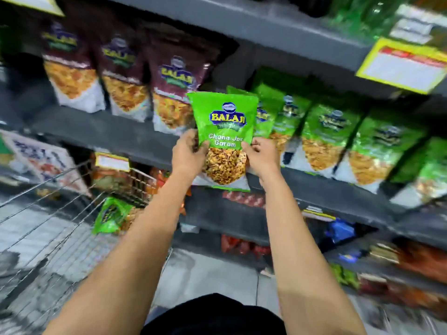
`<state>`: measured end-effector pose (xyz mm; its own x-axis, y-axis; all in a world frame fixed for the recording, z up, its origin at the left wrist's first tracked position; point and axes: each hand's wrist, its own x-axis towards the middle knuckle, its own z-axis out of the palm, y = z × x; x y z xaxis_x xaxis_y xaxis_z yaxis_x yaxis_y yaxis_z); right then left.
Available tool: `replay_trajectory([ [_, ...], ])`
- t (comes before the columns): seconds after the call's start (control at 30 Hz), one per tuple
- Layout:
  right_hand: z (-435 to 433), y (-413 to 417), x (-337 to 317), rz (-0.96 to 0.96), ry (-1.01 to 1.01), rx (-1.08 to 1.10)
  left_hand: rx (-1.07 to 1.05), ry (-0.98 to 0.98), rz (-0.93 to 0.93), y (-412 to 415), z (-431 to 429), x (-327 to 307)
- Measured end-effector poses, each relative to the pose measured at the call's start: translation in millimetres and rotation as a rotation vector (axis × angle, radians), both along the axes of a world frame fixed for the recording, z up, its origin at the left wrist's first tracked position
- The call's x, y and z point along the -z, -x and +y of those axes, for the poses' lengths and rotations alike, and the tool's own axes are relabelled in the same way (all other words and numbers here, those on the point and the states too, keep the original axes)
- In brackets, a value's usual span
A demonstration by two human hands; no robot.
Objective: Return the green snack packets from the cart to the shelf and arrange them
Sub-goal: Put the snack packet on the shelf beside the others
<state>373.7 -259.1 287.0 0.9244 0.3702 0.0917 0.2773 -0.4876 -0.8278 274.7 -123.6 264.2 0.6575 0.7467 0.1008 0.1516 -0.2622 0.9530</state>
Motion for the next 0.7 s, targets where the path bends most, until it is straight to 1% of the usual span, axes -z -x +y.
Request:
replay_trajectory([
  [0.07,-35.8,-16.1,-6.2,0.008,-0.050,0.124,0.100,-0.017,-0.026,-31.3,-27.7,-8.1],
  [0.13,-59.1,-29.7,-9.9,0.016,-0.099,0.206,0.176,-0.021,-0.013,-57.8,-45.4,-11.4],
  [0.27,-85.2,-56.1,-19.9,0.011,-0.102,0.343,0.251,0.019,-0.022,-100.5,-71.6,-20.4],
  [0.4,-88.7,-75.3,-18.5,0.027,-0.101,0.365,0.281,-0.014,0.043,-122.6,-80.5,-23.9],
  [0.57,-86.7,-86.0,21.1,0.063,0.007,0.326,0.324,-0.067,0.145,-127.6,-77.3,10.0],
  [0.7,-87.0,-89.0,44.0,0.152,-0.102,0.370,0.311,0.002,0.117,-123.3,-78.1,19.4],
])
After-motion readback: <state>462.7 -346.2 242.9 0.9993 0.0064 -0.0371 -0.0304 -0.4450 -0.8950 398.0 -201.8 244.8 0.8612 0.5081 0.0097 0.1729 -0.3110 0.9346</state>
